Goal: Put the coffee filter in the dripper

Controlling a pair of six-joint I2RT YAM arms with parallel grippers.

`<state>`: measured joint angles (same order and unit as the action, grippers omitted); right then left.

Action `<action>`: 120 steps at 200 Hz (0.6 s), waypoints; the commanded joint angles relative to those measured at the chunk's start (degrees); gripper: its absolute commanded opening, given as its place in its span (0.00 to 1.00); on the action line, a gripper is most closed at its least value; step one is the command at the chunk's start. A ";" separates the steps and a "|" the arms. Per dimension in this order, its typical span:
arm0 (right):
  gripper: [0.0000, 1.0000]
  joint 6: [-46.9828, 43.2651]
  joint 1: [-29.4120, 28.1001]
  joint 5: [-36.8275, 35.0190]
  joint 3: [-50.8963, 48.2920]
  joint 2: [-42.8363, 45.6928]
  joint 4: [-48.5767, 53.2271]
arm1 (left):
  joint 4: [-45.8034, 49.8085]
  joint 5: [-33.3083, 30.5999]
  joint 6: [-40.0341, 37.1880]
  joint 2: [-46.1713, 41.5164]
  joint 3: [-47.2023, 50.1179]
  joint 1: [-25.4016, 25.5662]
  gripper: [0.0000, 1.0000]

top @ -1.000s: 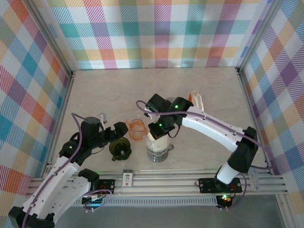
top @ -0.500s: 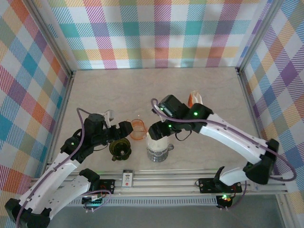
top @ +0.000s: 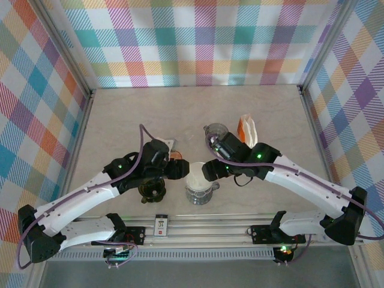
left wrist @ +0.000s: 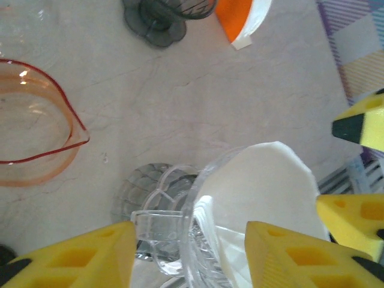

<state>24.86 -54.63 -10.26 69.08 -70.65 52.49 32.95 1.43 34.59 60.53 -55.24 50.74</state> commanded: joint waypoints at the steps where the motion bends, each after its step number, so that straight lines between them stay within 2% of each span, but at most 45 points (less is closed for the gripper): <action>1: 0.79 0.43 0.49 -0.74 -0.90 0.69 -1.38 | 1.50 -1.40 -0.79 -0.14 0.05 0.76 0.46; 61: 0.69 1.49 1.02 0.68 -3.56 -0.90 -2.75 | 0.62 -1.65 0.81 -1.86 3.63 0.80 0.44; 108: 0.71 2.12 1.04 1.06 -4.31 -1.47 -3.14 | -0.25 -2.21 1.48 -2.64 4.67 0.76 0.44; 120: 0.72 2.14 0.99 1.02 -4.13 -1.32 -3.01 | -0.94 -2.01 1.40 -3.15 4.53 0.77 0.48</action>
<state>26.20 -53.95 -9.82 64.90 -71.96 50.13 32.99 0.30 35.29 58.94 -51.05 50.89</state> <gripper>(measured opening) 0.713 0.452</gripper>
